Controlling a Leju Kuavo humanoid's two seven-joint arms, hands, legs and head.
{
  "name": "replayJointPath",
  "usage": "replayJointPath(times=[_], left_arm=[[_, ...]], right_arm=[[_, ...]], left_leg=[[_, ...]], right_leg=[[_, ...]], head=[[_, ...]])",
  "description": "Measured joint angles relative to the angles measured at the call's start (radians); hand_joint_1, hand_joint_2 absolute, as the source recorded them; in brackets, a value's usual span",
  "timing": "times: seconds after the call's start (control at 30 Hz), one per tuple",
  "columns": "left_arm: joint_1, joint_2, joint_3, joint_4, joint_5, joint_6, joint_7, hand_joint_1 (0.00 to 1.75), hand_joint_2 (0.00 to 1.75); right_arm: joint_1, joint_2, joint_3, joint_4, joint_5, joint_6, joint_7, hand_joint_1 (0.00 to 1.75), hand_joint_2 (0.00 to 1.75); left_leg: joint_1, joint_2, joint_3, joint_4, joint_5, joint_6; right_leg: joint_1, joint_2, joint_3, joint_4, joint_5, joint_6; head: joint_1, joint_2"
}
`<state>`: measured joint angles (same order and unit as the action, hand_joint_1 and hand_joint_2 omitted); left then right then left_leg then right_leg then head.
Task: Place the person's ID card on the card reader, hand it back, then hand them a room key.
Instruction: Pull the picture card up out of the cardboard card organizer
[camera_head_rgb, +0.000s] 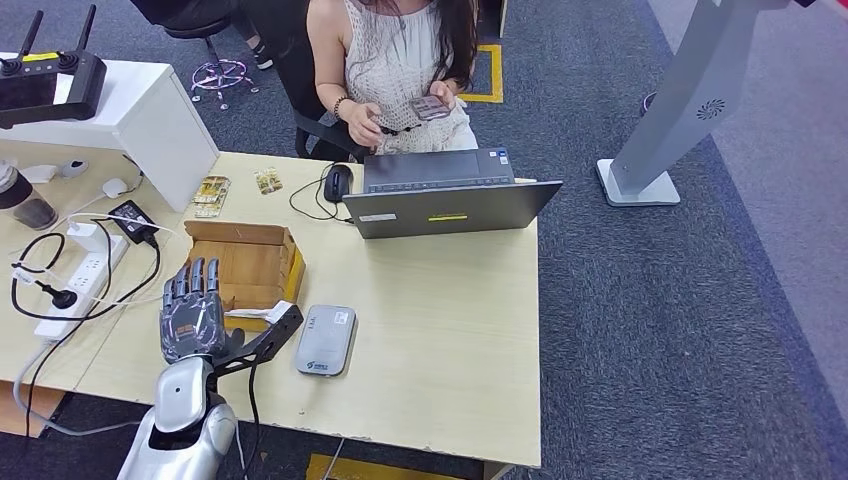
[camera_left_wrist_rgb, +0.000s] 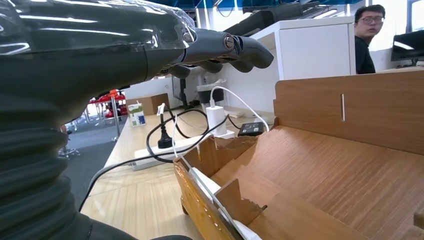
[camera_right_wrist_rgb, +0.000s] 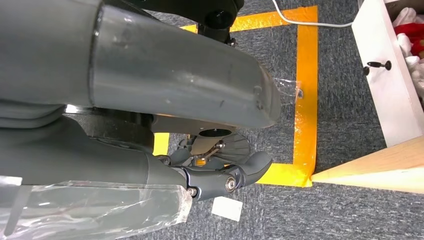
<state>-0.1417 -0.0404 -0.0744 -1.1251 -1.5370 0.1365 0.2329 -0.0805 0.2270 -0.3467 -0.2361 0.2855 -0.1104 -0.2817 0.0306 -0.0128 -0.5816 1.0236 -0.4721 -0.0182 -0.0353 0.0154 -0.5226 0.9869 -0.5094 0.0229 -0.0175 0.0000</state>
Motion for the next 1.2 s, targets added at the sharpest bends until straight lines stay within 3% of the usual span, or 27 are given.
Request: replayJointPath(times=[0.03,0.17,0.9,1.2], left_arm=[[0.000,0.000,0.000,0.000,0.000,0.001,-0.002,0.00,1.75],[-0.002,0.000,0.000,0.000,0.000,0.009,-0.015,1.75,1.75],[-0.002,0.008,0.005,0.009,0.008,-0.022,-0.052,1.75,1.75],[-0.001,0.012,0.009,0.005,0.004,0.032,-0.036,1.75,1.75]], right_arm=[[0.000,0.000,-0.001,0.000,0.000,0.000,0.000,0.00,0.00],[0.000,0.000,-0.009,0.000,0.005,0.001,-0.003,0.00,0.00],[0.000,0.000,-0.047,0.000,0.021,0.023,-0.030,0.00,0.00],[0.000,0.000,-0.066,0.000,0.029,0.024,-0.040,0.00,0.00]], left_leg=[[0.000,0.000,0.000,0.000,0.000,0.000],[0.000,0.000,0.000,0.000,0.000,0.000],[0.000,0.000,0.000,0.000,0.000,0.000],[0.000,0.000,0.000,0.000,0.000,0.000]], right_leg=[[0.000,0.000,0.000,0.000,0.000,0.000],[0.000,0.000,0.000,0.000,0.000,0.000],[0.000,0.000,0.000,0.000,0.000,0.000],[0.000,0.000,0.000,0.000,0.000,0.000]], head=[[0.000,0.000],[0.000,0.000],[0.000,0.000],[0.000,0.000]])
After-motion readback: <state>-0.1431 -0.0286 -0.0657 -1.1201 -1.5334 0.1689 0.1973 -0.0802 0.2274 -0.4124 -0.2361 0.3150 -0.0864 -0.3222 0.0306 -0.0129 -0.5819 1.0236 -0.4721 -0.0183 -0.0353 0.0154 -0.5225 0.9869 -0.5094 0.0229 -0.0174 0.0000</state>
